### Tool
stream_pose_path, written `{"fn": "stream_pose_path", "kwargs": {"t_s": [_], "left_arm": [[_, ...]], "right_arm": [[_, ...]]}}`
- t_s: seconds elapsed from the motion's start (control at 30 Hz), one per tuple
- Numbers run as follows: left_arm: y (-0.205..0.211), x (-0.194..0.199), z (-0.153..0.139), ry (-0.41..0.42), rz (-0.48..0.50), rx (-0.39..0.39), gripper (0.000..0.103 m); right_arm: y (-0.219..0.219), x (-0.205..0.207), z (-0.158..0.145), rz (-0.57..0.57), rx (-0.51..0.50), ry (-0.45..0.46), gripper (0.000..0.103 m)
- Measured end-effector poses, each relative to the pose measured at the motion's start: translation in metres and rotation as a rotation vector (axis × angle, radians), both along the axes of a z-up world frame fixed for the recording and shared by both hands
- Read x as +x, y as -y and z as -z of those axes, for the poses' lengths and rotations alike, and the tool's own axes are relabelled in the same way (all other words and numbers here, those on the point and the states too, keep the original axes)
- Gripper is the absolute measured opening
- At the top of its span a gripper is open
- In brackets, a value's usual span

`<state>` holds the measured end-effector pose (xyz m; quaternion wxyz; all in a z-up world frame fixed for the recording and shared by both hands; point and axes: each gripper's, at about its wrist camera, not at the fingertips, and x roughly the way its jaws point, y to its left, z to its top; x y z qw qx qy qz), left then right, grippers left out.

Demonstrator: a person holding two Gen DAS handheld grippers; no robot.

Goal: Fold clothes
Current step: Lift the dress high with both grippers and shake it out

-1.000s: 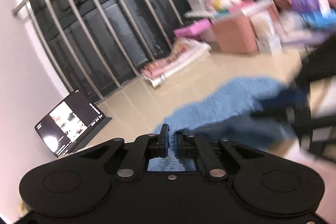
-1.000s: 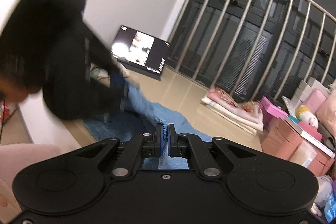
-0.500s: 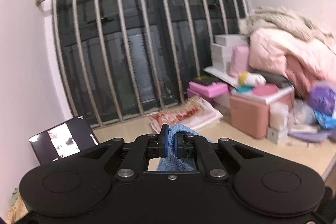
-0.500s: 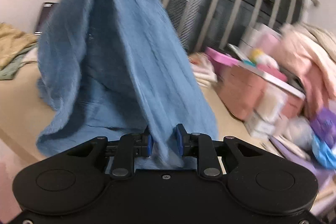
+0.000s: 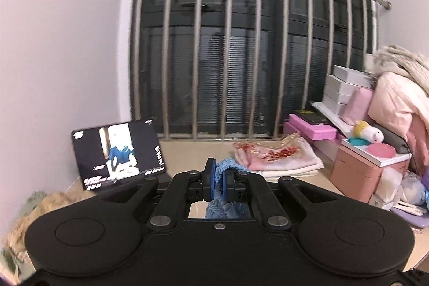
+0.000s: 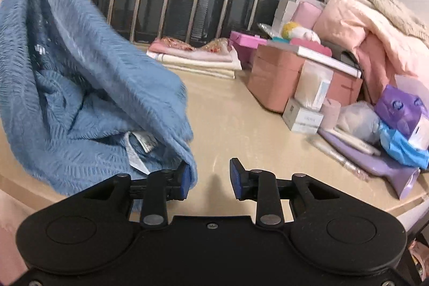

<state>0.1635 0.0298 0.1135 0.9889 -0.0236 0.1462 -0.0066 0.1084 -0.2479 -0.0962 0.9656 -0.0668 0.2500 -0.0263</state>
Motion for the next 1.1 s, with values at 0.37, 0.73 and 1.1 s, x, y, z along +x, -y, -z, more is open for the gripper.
{"fn": "stream_pose_path", "kwargs": {"t_s": [0.37, 0.73, 1.1], "left_arm": [[-0.065, -0.025, 0.04, -0.091, -0.145, -0.014, 0.005], [-0.101, -0.048, 0.056, -0.117, -0.202, -0.066, 0.006], [-0.113, -0.053, 0.064, -0.125, -0.22, -0.107, 0.006]], "right_arm": [[-0.029, -0.008, 0.008, -0.145, -0.073, 0.023, 0.035], [-0.064, -0.017, 0.022, -0.257, -0.189, 0.034, 0.039], [-0.02, 0.01, 0.013, -0.267, 0.299, -0.103, 0.005]]}}
